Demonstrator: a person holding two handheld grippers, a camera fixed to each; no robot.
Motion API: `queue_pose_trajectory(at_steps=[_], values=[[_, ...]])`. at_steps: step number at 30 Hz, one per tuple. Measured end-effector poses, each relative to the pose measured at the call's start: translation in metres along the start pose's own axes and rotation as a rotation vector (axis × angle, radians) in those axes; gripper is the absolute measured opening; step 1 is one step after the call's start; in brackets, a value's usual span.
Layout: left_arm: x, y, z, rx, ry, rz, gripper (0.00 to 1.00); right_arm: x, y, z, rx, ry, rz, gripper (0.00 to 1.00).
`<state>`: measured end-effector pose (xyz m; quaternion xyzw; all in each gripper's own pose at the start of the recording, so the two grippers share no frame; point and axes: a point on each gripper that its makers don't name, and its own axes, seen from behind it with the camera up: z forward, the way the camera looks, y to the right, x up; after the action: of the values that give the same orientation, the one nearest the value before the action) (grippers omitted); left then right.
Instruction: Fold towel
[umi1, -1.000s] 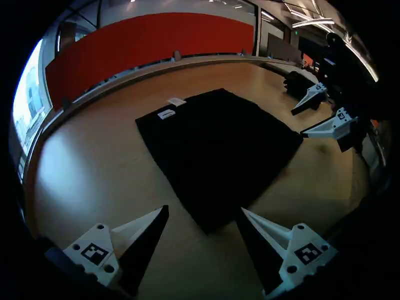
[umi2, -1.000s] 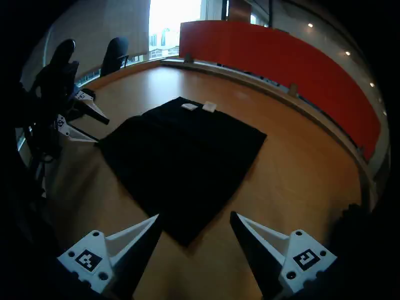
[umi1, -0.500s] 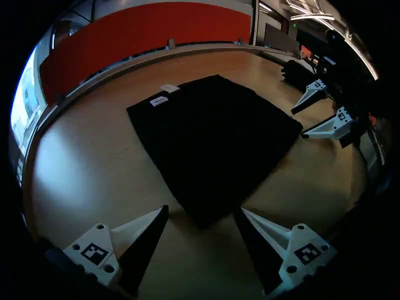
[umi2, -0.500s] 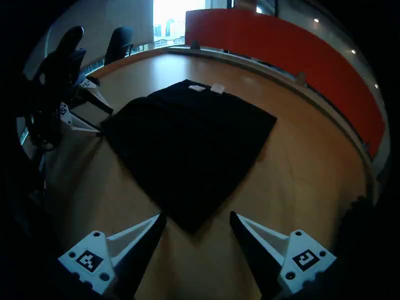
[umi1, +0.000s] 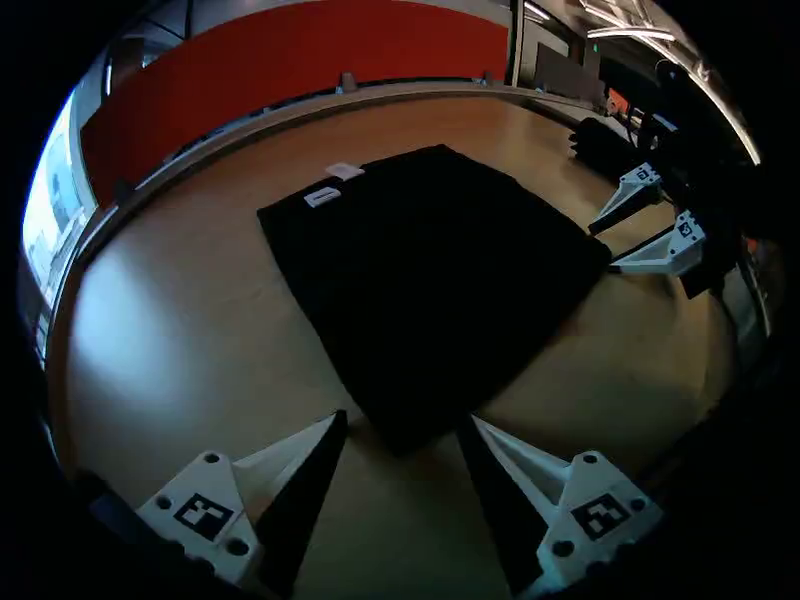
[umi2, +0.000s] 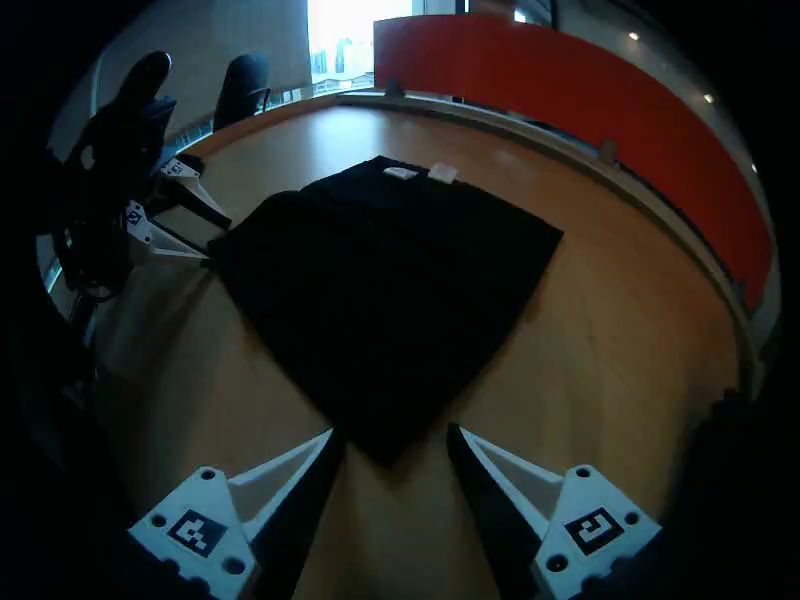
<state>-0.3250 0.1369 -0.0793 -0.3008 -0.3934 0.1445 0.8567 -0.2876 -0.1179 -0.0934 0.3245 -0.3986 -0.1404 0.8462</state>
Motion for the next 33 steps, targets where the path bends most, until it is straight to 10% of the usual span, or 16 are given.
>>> queue_pose_trajectory(at_steps=[8,14,26,33], values=[[0.000,0.001,0.000,-0.003,-0.007,0.003,0.76,0.001,-0.002,0.002,0.007,-0.002,-0.007,0.65],[0.001,0.003,0.002,-0.004,-0.013,0.004,0.70,0.002,-0.002,0.003,0.007,-0.002,-0.002,0.38],[0.002,0.007,0.002,0.020,-0.027,-0.029,0.12,0.006,-0.006,0.002,0.022,-0.006,0.028,0.16],[0.004,0.008,0.000,0.018,-0.031,-0.088,0.10,0.014,-0.004,-0.001,0.008,0.019,0.032,0.16]])
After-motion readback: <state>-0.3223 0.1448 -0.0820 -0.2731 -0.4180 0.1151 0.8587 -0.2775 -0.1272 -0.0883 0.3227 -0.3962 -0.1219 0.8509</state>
